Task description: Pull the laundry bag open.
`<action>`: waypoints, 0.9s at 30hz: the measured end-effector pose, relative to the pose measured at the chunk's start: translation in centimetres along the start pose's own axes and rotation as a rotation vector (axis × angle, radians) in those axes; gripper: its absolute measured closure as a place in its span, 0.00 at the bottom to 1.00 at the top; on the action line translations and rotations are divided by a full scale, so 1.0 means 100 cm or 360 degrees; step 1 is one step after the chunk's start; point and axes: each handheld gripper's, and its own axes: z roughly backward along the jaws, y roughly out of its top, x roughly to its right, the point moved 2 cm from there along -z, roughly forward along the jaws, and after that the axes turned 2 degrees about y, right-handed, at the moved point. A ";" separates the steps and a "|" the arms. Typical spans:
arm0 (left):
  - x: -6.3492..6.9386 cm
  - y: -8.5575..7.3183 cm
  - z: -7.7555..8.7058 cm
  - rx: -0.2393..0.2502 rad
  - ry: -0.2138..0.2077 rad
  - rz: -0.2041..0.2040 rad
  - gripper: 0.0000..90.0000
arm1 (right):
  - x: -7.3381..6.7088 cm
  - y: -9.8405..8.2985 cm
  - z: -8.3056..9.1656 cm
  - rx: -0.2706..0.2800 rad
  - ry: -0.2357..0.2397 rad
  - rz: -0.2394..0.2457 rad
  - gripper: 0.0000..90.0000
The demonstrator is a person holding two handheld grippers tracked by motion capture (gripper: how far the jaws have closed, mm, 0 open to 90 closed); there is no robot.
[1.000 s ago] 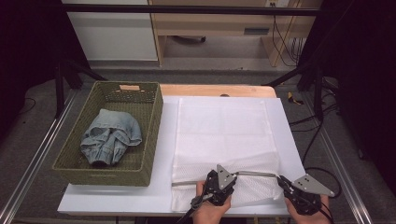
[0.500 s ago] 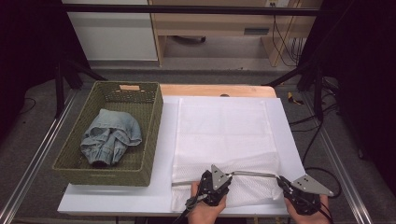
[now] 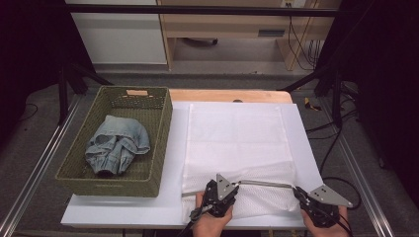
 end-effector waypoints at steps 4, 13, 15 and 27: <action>-0.001 -0.001 0.001 0.0006 0.0000 0.0003 0.91 | -0.002 0.000 0.000 -0.0006 0.0008 -0.0005 0.95; -0.006 -0.003 0.005 0.0007 0.0015 0.0007 0.91 | -0.001 0.000 0.000 -0.0011 0.0007 -0.0009 0.95; -0.007 -0.003 0.006 0.0008 0.0016 0.0009 0.91 | -0.002 0.000 0.000 -0.0013 0.0007 -0.0003 0.95; -0.005 0.000 0.009 0.0016 0.0018 -0.0002 0.91 | -0.002 -0.001 0.000 -0.0022 -0.0004 -0.0001 0.95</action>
